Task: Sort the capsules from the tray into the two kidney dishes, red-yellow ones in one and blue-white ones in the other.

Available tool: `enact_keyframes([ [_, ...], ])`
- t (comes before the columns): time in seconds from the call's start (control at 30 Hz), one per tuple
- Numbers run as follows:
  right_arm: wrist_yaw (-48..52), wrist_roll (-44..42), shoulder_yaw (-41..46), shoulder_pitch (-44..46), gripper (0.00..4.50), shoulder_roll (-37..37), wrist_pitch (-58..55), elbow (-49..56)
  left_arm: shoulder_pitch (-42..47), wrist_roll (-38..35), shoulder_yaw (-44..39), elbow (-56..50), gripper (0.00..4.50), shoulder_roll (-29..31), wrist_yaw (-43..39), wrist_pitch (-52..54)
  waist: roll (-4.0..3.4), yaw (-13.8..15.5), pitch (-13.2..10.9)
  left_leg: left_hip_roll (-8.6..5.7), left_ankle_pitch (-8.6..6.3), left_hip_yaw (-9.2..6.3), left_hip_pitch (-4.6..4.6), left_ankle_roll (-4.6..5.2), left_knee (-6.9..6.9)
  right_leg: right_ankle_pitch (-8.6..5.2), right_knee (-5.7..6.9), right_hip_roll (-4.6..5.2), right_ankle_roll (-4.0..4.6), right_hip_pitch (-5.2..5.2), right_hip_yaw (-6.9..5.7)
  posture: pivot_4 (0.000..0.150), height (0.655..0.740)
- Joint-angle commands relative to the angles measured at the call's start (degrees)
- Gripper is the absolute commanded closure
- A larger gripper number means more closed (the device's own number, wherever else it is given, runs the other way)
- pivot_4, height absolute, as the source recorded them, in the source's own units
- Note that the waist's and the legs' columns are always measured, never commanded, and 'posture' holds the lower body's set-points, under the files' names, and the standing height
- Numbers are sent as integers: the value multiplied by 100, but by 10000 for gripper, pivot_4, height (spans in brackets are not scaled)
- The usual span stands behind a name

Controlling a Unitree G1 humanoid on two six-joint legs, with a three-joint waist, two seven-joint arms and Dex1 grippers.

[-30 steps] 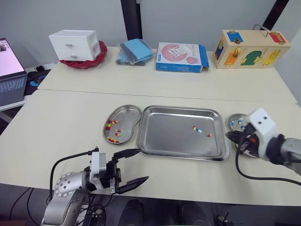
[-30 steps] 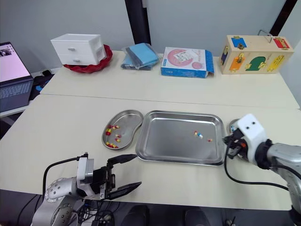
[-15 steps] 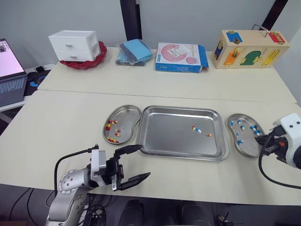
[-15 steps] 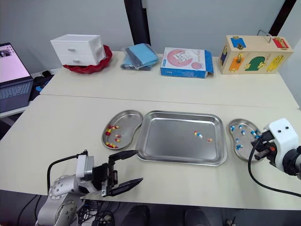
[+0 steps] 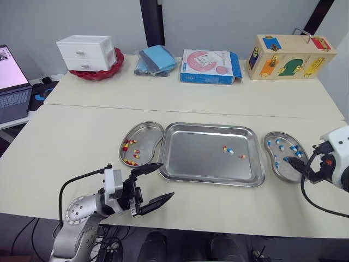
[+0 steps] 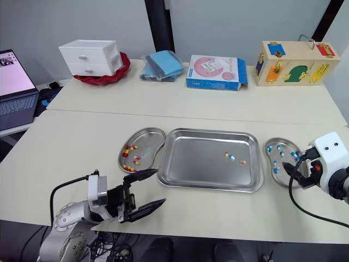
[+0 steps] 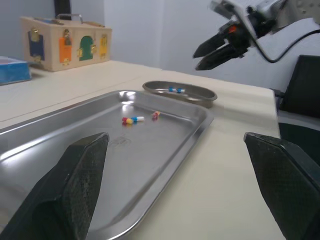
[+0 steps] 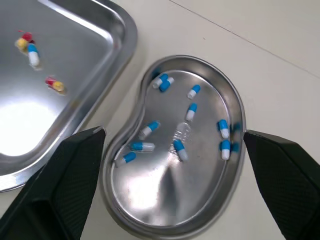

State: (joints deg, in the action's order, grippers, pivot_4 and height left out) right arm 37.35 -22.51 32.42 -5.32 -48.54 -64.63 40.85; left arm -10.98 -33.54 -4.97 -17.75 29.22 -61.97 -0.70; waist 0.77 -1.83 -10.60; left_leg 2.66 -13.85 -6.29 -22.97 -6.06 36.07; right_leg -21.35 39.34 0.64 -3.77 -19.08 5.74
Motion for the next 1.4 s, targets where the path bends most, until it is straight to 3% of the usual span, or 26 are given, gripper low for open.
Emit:
enact_keyframes([
  [0.03,357,-129,285,-369,497,207,917,291,-217,162,-393,-421,0,219,556,282,2,2,-1,-1,0,0,-1,0,1,0,0,1,0,1,0,1500,7312],
  [0.17,911,94,379,-1282,497,818,2926,329,-549,404,-1002,-650,0,821,1251,1150,6,2,-2,1,0,-3,1,0,0,0,-1,0,0,3,-4,1500,7312],
  [0.27,1264,58,448,-1913,497,1152,3743,152,-859,552,-1440,-434,0,1202,1335,1460,6,0,-2,1,0,-1,2,0,1,0,0,1,-1,4,-2,1500,7312],
  [0.53,1880,246,514,-3175,497,1444,5293,-857,-1698,716,-2437,669,0,1287,1105,1243,7,-5,-1,3,0,5,12,-1,-2,-1,-2,2,2,7,1,1500,7312],
  [0.67,2110,104,499,-3654,497,1481,5462,-1020,-1990,503,-2687,1018,0,1294,686,1322,12,-3,2,2,-1,6,11,-2,-4,-3,-4,2,4,8,1,1500,7312],
  [1.07,1901,148,287,-3620,497,1454,5620,-996,-1849,695,-2610,1328,0,1294,479,1035,6,-2,9,4,-1,7,19,-2,-6,-4,-10,2,5,17,2,1500,7312],
  [1.4,1484,-24,-542,-3075,497,1687,5629,-439,-2156,479,-2570,160,0,1196,619,1686,16,-1,14,4,-1,3,27,-2,-5,-3,-14,3,5,34,0,1500,7312],
])
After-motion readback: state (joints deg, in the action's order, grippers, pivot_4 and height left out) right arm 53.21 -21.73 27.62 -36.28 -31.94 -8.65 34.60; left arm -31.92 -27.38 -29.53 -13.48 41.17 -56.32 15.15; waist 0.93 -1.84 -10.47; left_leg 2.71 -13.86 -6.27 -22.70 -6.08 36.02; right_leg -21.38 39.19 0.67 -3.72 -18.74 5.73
